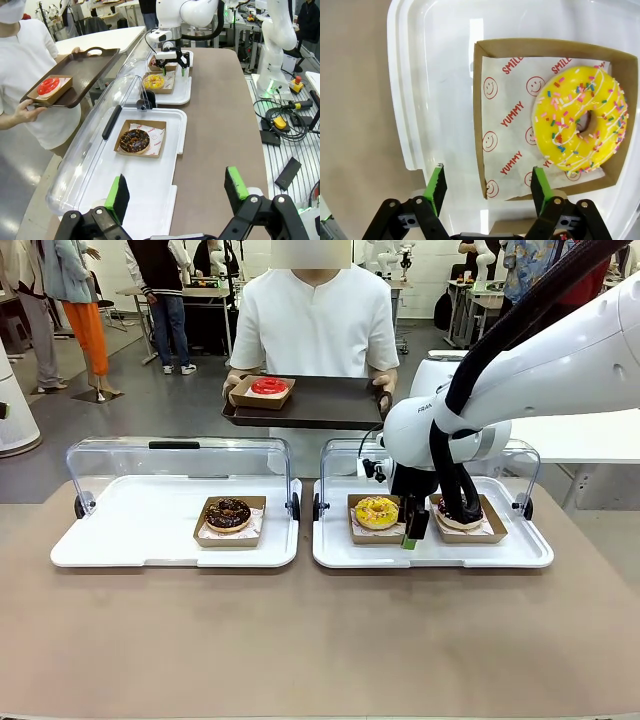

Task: Provide the desired donut to the person.
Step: Pick up and lift the Paper togo box containing the Donut pointed at by the person.

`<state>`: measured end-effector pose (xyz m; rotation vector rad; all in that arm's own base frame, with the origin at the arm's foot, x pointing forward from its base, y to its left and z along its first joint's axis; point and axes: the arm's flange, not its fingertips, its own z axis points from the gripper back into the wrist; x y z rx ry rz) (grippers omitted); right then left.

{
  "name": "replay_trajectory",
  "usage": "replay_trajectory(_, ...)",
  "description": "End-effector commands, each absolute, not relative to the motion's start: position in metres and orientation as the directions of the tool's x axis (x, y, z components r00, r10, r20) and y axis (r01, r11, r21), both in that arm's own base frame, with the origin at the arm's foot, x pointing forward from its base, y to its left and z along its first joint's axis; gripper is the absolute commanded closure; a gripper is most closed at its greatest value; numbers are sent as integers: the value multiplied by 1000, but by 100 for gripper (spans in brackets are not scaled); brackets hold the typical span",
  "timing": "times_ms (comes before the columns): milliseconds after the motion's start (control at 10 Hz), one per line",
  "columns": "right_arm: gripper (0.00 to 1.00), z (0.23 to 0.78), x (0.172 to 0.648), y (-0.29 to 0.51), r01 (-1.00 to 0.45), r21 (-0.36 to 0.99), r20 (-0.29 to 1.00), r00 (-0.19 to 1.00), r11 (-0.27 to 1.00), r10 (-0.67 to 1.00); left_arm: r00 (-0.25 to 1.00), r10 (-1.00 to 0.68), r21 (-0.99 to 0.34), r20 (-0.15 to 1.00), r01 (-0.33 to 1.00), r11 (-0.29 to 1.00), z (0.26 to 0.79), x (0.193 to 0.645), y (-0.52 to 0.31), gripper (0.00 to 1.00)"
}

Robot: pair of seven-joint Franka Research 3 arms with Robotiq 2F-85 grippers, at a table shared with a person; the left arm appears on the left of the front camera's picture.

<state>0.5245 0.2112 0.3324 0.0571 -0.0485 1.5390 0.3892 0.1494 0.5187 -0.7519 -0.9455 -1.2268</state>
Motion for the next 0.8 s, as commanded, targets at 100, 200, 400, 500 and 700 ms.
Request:
replay_trajectory(100,21,318,535,209,-998,41,18,46,46,999,56,-412,30,910,979,200,520,390,149,0)
replay_trajectory(200,33,317,535,209,-998,43,17,45,45,999,56,-412,30,910,979,200,520,390,149,0)
replay_trajectory(400,31,315,536,209,-998,49,13,49,49,999,56,-412,30,910,979,200,520,390,149,0)
replay_trajectory(500,32,314,536,209,-998,52,10,47,47,999,56,-412,30,910,979,200,520,390,149,0)
replay_trajectory(700,50,313,536,209,-997,56,8,48,48,999,56,-412,30,910,979,200,520,390,149,0)
